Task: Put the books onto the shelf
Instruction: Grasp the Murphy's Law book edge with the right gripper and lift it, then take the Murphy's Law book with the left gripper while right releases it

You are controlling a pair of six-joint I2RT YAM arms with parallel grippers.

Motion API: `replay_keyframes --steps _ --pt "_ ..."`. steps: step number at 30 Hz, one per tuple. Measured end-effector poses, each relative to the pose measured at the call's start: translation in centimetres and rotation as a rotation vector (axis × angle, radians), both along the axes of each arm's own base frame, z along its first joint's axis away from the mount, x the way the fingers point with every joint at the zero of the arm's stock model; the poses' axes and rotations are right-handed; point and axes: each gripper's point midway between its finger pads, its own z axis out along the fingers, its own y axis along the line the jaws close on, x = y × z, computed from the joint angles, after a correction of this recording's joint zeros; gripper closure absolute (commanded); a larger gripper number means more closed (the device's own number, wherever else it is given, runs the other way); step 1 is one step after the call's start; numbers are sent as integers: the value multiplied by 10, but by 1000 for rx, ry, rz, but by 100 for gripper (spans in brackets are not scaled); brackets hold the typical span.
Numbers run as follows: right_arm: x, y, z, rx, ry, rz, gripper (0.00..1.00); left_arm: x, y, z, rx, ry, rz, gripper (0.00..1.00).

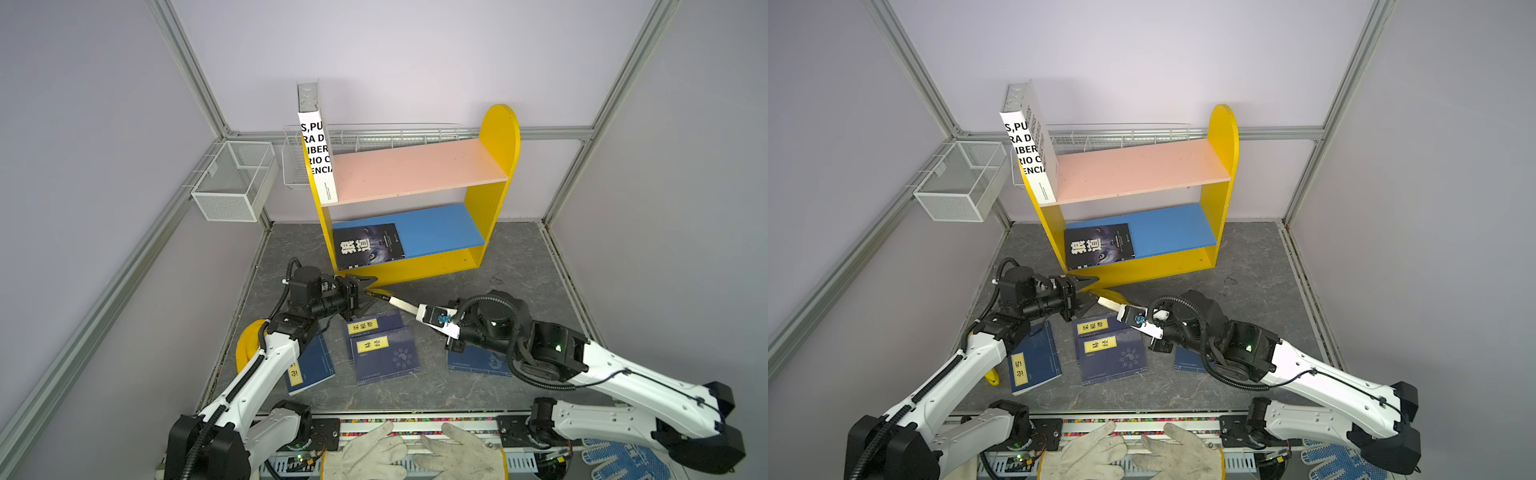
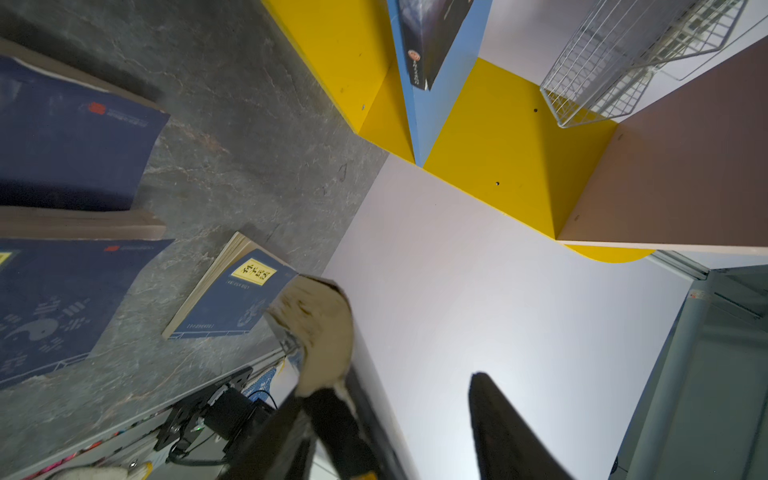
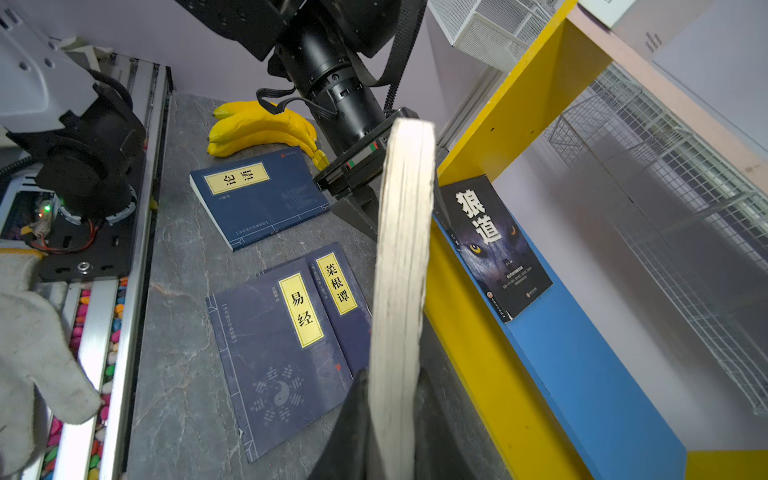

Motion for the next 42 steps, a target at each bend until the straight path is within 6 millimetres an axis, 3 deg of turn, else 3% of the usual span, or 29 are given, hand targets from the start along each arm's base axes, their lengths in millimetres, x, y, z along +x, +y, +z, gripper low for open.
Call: replay_keyframes --steps 4,6,9,10,15,17,19,22,26,29,33,42 --pt "1 5 -1 -39 -55 7 85 -5 -1 -3 2 26 -12 79" --pt "3 5 -2 -59 -80 3 78 -6 0 -4 -4 53 -3 89" --pt "4 6 -5 -75 -92 3 40 -6 1 -5 -9 68 3 99" --pt "5 8 -5 -73 -92 0 28 -5 0 -3 -11 59 2 100" --pt "16 12 -11 -54 -56 -65 18 1 2 1 2 6 16 100" --pt "21 9 -18 -41 -13 -105 6 5 3 5 22 -33 29 100" --pt "25 4 -25 -3 45 -154 11 12 5 16 52 -102 40 100" --pt "27 -16 -29 121 155 -232 11 23 9 40 112 -245 61 100" --pt "34 -53 -17 399 334 -356 11 31 22 73 221 -457 117 100" --pt "37 -65 -9 593 492 -409 11 29 32 90 279 -573 158 100" --pt "36 -56 -17 754 717 -401 11 27 41 103 336 -666 200 100" --pt "38 0 -65 904 1184 -299 11 33 51 134 359 -817 298 100"
